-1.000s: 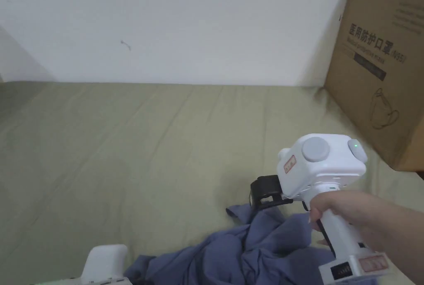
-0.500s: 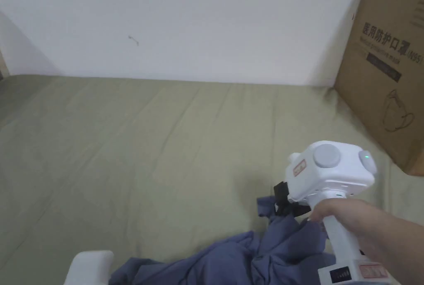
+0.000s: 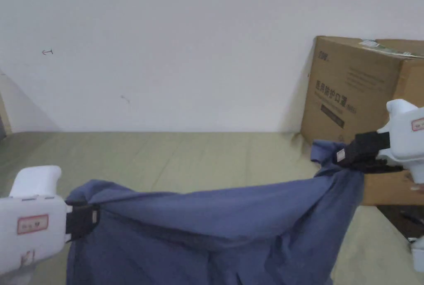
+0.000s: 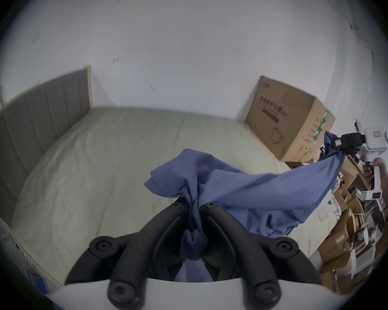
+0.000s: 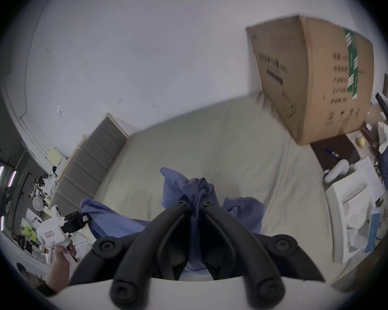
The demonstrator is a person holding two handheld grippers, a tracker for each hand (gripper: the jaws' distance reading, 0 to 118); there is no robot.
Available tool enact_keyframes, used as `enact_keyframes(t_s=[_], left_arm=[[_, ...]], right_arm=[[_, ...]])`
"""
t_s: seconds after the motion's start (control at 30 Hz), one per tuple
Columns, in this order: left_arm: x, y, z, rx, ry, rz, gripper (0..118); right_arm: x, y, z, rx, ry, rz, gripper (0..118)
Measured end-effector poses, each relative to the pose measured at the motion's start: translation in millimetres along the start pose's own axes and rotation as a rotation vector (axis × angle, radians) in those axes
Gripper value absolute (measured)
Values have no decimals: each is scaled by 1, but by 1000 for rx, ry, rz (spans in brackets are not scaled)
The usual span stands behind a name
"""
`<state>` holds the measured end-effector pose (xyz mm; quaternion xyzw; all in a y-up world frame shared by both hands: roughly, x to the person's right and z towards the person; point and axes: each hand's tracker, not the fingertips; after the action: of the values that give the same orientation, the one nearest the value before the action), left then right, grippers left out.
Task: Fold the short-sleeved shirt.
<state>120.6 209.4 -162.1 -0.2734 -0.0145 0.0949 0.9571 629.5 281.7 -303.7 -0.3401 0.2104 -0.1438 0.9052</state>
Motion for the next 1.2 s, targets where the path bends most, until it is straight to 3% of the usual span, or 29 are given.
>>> enact_keyframes(t_s=[0.2,0.4,0.6,0.77,1.07,1.2], left_arm=[[28,81,39,93,-22,-19,7],[47,148,43,159,36,-67,7],[48,198,20,221,78,14,7],[47,232,-10,269,141,-29,7],[37,286,-71,304,159,-9,7],[53,269,-71,337,181,-34,7]], right_arm=[[-42,43,64,112,-14,82,4],[-80,103,81,223,-80,141,5],[-104,157,61,338,-142,154,5],[-131,199,27,444,-244,277,4],[-165,264,-15,527,-357,361,4],[-169,267,-27,574,-390,432,5]])
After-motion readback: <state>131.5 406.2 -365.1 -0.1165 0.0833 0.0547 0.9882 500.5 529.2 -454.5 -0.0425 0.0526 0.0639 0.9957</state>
